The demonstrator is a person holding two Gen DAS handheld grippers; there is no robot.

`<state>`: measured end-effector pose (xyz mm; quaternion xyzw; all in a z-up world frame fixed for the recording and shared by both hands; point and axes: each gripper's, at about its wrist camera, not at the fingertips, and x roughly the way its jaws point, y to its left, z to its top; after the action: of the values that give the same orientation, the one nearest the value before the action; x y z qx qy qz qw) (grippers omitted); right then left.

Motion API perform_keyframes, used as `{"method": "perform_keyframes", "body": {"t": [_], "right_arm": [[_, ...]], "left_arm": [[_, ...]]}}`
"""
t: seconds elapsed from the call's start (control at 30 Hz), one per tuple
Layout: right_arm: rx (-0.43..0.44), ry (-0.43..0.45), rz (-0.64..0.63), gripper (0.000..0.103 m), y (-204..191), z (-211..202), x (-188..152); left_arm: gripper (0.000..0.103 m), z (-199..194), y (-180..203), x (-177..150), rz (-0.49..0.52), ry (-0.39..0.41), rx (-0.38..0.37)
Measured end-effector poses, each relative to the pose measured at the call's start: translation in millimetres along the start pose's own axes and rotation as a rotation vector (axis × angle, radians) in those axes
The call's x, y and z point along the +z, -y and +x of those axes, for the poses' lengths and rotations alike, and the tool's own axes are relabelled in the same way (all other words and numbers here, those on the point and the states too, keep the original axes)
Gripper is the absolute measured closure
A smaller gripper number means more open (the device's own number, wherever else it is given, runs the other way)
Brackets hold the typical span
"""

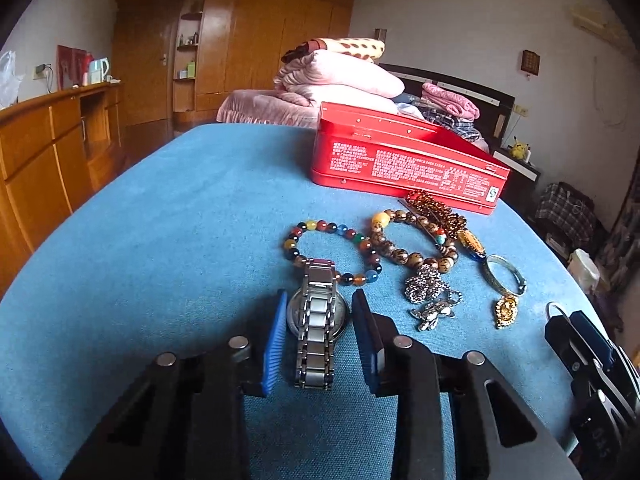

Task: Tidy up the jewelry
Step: 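Grasp the silver watch with the left tool while the right tool lifts the bangle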

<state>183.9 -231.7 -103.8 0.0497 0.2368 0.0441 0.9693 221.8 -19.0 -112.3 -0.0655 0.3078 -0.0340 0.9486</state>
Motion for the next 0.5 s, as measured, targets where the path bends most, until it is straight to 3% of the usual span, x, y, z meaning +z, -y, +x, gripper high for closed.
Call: {"method": "perform_keyframes", "body": {"t": [0.2,0.5], "right_arm": [[-0.003,0.016,-0.012,0.057,-2.7,-7.7,4.6],[-0.004,0.037,-0.052,0.057,-12.7,-13.0,15.2]], "left_arm": [[0.071,-11.2,-7.7,-5.0,-0.032,0.032,-0.029],[0.071,-32.5,-17.3,-2.8,-0.033,0.089,-0.016]]}}
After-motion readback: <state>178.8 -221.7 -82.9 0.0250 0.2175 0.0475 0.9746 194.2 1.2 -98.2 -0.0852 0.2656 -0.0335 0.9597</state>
